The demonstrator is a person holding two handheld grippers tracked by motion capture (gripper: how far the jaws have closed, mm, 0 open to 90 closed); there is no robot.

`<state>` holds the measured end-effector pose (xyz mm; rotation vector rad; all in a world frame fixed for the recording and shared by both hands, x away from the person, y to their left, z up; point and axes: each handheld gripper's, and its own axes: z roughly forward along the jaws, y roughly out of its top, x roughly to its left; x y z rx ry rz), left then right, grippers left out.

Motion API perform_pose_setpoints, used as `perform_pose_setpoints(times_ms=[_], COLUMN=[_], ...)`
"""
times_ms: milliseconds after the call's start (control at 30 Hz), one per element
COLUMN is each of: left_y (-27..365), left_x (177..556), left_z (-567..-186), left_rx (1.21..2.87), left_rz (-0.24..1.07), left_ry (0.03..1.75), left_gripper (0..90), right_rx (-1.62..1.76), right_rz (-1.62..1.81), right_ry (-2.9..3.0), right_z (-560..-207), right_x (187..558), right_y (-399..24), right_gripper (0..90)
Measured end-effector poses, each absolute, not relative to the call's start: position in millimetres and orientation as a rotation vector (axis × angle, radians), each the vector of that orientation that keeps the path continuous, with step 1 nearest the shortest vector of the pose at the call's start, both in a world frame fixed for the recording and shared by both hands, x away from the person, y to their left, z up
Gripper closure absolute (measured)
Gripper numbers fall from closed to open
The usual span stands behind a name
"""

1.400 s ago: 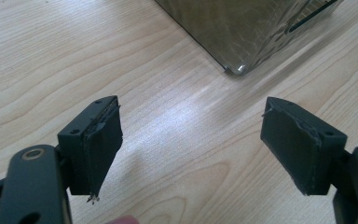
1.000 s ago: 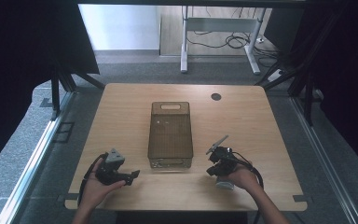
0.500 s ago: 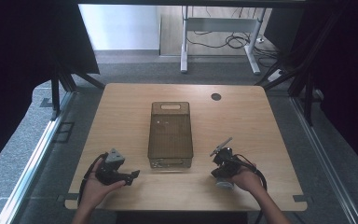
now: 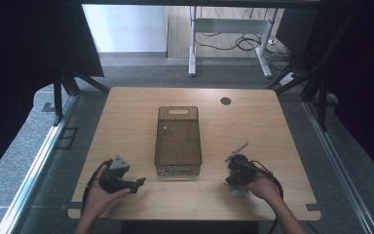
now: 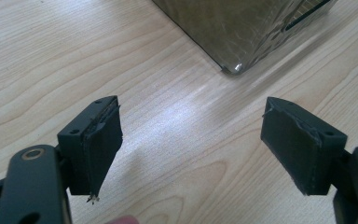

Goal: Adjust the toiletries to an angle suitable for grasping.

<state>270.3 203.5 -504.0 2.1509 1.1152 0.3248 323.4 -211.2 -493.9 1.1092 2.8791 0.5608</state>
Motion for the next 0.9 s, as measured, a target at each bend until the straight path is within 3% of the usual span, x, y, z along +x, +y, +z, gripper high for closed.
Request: perform_pose_setpoints(times_ms=[633, 833, 900], left_y=[205.0, 204.4, 204.2], left_x=[270.3, 269.9, 269.7], left_z=[-503.9, -503.2, -503.1], left_rx=[2.146, 2.143, 2.145], left_rz=[0.328, 0.330, 0.331], left_ry=[1.127, 1.123, 1.121], left_gripper=[20.9, 20.9, 20.9], right_rx=[1.198, 1.131, 1.103], right_rz=[0.555, 0.614, 0.621], right_ry=[2.823, 2.803, 2.774], right_z=[-490.6, -476.5, -471.2], right_x=[322.6, 321.1, 320.7], right_y=[-242.4, -242.0, -240.5], right_gripper=[89.4, 74.6, 61.6])
